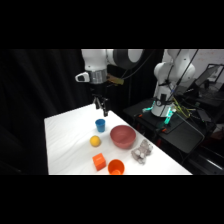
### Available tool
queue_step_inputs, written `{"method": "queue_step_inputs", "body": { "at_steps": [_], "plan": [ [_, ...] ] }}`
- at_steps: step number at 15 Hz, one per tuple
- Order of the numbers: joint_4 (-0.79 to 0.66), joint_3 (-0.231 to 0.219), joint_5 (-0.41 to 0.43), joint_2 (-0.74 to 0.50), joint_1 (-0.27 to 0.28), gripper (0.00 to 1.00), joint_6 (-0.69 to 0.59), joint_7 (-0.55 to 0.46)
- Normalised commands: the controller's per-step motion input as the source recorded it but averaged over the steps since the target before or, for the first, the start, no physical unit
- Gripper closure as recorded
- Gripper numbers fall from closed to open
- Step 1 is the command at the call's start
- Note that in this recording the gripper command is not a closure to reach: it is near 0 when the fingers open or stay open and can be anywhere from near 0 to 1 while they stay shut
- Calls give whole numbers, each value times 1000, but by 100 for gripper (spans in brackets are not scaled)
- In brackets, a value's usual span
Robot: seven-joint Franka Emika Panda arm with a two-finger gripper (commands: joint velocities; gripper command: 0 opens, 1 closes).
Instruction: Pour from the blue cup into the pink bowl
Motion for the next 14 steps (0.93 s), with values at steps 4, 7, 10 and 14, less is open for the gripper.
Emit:
{"method": "queue_step_inputs", "body": {
  "at_steps": [4,7,10,14],
  "plan": [
    [-48,-9,-26,-66,-37,0,-8,-42],
    [-141,-52,-3,-168,-86,0,97,-75],
    [-224,-66,107,-211,-107,0,202,-136],
    [-265,-34,148,-122,-63,0,428,-45]
  ]
}}
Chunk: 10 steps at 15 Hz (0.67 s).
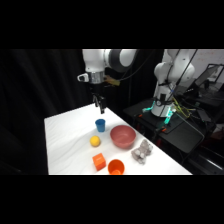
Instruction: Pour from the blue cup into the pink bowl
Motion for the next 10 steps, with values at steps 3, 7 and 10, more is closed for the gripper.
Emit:
{"method": "queue_step_inputs", "body": {
  "at_steps": [3,7,10],
  "plan": [
    [-196,3,93,54,-12,0,488,26],
    [-62,0,60,158,-13,0,362,46],
    [27,0,65,199,-19,0,260,19]
  ]
}}
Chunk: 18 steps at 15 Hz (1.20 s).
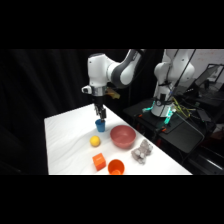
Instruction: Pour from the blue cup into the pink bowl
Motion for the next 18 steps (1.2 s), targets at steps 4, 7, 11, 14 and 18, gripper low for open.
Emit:
{"method": "queue_step_inputs", "body": {
  "at_steps": [4,7,11,14,18],
  "plan": [
    [59,5,98,208,-40,0,192,-25],
    [73,34,172,171,-77,0,133,-97],
    [111,76,217,143,-109,0,94,-179],
    [169,117,255,190,-151,0,74,-261],
    [178,127,244,175,-164,0,50,-289]
  ]
}}
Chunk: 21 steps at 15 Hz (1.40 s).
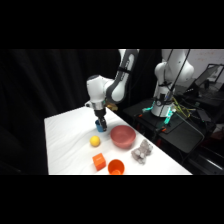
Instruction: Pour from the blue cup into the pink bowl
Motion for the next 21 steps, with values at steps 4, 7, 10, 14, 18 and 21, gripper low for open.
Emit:
{"method": "queue_step_inputs", "body": {
  "at_steps": [4,7,10,14,18,21],
  "plan": [
    [124,90,177,87,-122,100,36,-224],
    [67,57,132,1,-70,100,25,-163],
    [25,44,105,-31,-37,100,23,-127],
    [20,62,127,-54,-50,1,-85,-153],
    [-2,-12,54,-177,-10,4,-241,-71],
    [-54,-87,-13,-460,27,4,-434,27]
  ]
}}
